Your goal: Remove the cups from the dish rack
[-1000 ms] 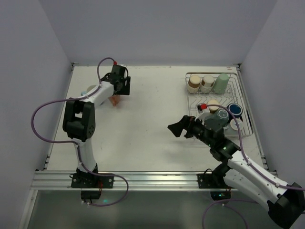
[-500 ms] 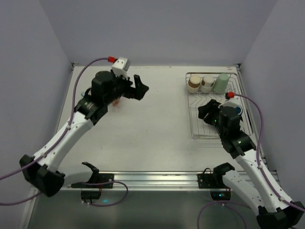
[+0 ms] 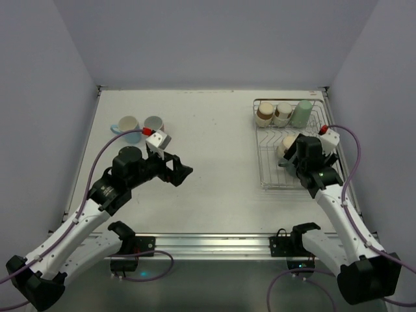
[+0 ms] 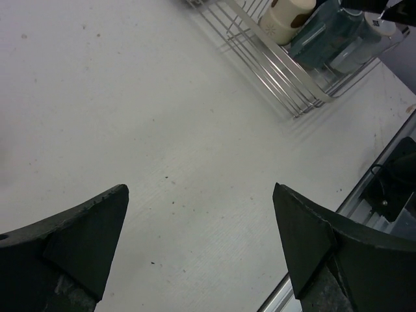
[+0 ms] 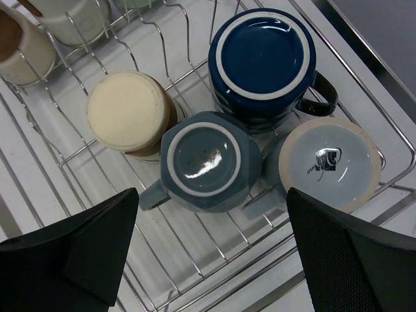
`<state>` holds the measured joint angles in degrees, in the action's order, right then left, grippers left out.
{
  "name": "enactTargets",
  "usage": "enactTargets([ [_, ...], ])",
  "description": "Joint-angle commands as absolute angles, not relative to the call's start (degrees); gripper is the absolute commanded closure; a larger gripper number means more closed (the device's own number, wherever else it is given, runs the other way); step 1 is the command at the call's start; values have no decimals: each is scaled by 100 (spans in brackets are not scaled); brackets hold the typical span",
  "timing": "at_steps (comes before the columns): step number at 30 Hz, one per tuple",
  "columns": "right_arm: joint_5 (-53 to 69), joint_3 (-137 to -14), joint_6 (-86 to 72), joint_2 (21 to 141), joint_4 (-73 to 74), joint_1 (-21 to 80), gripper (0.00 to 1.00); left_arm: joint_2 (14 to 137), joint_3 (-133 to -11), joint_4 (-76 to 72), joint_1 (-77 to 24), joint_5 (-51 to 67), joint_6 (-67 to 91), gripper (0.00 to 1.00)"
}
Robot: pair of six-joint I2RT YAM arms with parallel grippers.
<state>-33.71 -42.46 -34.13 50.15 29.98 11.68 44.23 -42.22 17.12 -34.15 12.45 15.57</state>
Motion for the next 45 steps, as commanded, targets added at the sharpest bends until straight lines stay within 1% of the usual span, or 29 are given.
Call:
enactTargets([
  [1, -3674, -4684, -3577, 5544, 2989, 1072, 3, 4219, -4307, 1679, -3393, 1195, 1239, 3],
  [6, -3524, -4843, -3595, 5923, 2751, 1063, 8, 4104, -4237, 1661, -3393, 1371, 1222, 3],
  [12, -3639, -4781, -3639, 6328, 2751, 1002, 8, 4025, -4236, 1652, -3393, 1354, 1230, 3],
  [17, -3516, -4729, -3621, 6617, 2611, 932, 15, 4052, -4228, 1661, -3393, 1318, 1222, 3],
  [19, -3507, -4737, -3612, 6706, 2540, 897, 14, 4052, -4219, 1661, -3393, 1248, 1222, 3],
  [23, -3340, -4737, -3542, 6917, 2347, 791, 10, 4095, -4219, 1661, -3393, 1178, 1222, 3],
  [28, -3155, -4667, -3481, 7172, 2136, 703, 10, 4148, -4219, 1679, -3393, 1134, 1222, 3],
  [29, -3147, -4650, -3480, 7181, 2118, 703, 13, 4175, -4219, 1670, -3393, 1108, 1213, 3],
  [31, -3068, -4545, -3463, 7128, 2022, 694, 27, 4192, -4219, 1670, -3384, 1090, 1213, 3],
  [32, -3050, -4518, -3454, 7084, 1978, 703, 34, 4201, -4219, 1670, -3384, 1072, 1222, 3],
  [33, -3050, -4483, -3428, 7023, 1969, 694, 47, 4210, -4219, 1661, -3384, 1072, 1230, 3],
  [35, -3032, -4412, -3402, 6707, 1942, 712, 59, 4262, -4228, 1652, -3384, 1081, 1230, 3],
  [37, -2945, -4351, -3331, 6278, 1925, 721, 65, 4280, -4245, 1635, -3384, 1107, 1248, 3],
  [39, -2874, -4307, -3270, 5960, 1934, 747, 69, 4315, -4271, 1617, -3384, 1142, 1274, 3],
  [45, -2348, -4236, -3164, 4940, 1977, 765, 73, 4228, -4271, 1170, -3384, 1625, 1642, 5],
])
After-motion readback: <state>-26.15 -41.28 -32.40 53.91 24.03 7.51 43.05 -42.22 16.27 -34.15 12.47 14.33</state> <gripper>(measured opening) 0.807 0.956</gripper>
